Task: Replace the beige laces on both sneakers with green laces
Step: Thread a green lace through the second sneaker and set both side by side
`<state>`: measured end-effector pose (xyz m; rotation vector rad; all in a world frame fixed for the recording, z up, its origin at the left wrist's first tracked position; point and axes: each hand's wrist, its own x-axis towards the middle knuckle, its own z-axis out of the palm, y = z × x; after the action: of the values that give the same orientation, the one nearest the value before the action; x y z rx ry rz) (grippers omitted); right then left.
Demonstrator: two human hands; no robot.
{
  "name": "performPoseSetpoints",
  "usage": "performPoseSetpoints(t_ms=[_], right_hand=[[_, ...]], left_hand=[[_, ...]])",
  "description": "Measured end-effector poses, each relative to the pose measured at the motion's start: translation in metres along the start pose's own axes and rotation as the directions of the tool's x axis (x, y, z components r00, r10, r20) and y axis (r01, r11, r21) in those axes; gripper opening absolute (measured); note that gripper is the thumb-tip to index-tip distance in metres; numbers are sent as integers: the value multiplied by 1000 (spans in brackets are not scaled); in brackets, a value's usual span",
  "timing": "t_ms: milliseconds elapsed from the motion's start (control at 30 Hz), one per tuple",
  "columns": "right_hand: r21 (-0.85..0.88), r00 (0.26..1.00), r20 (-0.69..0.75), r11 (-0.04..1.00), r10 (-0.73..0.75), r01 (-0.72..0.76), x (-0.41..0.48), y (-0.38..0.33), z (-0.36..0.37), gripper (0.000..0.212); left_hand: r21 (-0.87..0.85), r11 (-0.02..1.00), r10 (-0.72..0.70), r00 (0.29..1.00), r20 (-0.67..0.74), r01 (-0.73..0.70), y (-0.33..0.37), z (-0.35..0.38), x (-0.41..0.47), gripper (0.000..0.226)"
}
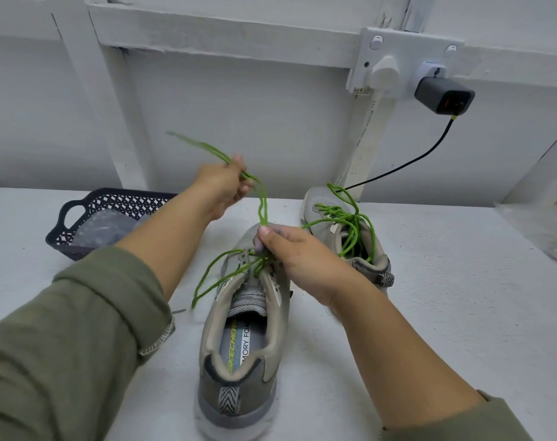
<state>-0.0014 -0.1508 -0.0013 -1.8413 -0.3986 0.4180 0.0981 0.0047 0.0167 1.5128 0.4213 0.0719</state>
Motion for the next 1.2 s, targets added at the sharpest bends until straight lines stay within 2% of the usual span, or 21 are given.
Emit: performPoseSetpoints(t_ms=[67,100,167,300,333,367,433,500,533,600,667,700,833,900,933,967,1033,1067,1100,1133,1200], right_hand=[[-31,997,-80,1000,5,-7,6,-3,-3,38],[-51,993,-114,998,13,-19,8,-4,-5,39],[-89,990,-138,995,36,-48,11,-6,-9,40],[-138,988,-131,985,82,-100,14,-6,-8,42],[-132,988,-130,986,88,-105,14,-5,-6,42],[-121,989,-121,987,89,-104,14,-3,-5,42],[-84,995,-61,993,82,-87,11,0,-2,41],[-63,998,-8,996,67,-67,6,2,1,41],[-49,998,-7,997,60,-60,3,2,2,40],[-30,998,-38,998,49,-50,2,2,0,40],[-39,997,-68,998,40,-42,2,-1,-3,38],[-32,997,-66,999,33,-35,1,-1,-4,38],[13,999,35,1000,28,-28,-6,-1,-1,38],[26,999,36,999,28,-29,-8,0,4,38],[36,1000,-11,999,27,-26,-7,0,5,38],[34,997,-78,999,24,-21,-5,1,4,39],[19,982,-185,1000,27,-24,1,1,0,41],[29,979,-203,999,30,-25,3,1,-2,41],[38,978,-206,999,31,-24,5,1,-3,42],[36,980,-197,999,30,-23,5,2,-3,42],[-1,988,-154,1000,17,-17,5,2,-3,41]], left_hand=[[316,935,-235,950,207,163,-6,-1,-10,64],[454,872,-329,907,263,185,-7,-5,-15,69],[568,809,-397,852,342,149,-9,-13,-22,63],[524,845,-400,773,492,104,-6,-20,-33,33],[490,865,-379,781,497,109,-5,-18,-34,27],[437,892,-335,818,467,116,-6,-15,-33,24],[294,948,-208,935,287,121,-12,-9,-25,24],[195,977,-128,974,185,91,-18,-6,-20,26],[194,976,-138,965,222,95,-20,-7,-22,29],[266,958,-209,904,374,112,-20,-13,-32,35],[353,934,-232,853,468,61,-15,-20,-42,28],[350,936,-205,857,472,31,-12,-22,-43,22],[153,988,-72,964,256,33,-13,-10,-28,21],[69,995,-79,980,181,67,-16,-4,-21,24],[90,992,-111,972,208,94,-17,-4,-21,29],[153,978,-180,942,284,141,-16,-7,-24,40],[325,921,-357,801,481,215,-11,-18,-34,66],[382,900,-404,728,554,208,-8,-22,-38,68],[405,896,-413,683,602,185,-5,-25,-41,60],[403,900,-404,668,625,167,-3,-27,-44,48],[376,908,-394,685,613,187,-3,-22,-49,34]])
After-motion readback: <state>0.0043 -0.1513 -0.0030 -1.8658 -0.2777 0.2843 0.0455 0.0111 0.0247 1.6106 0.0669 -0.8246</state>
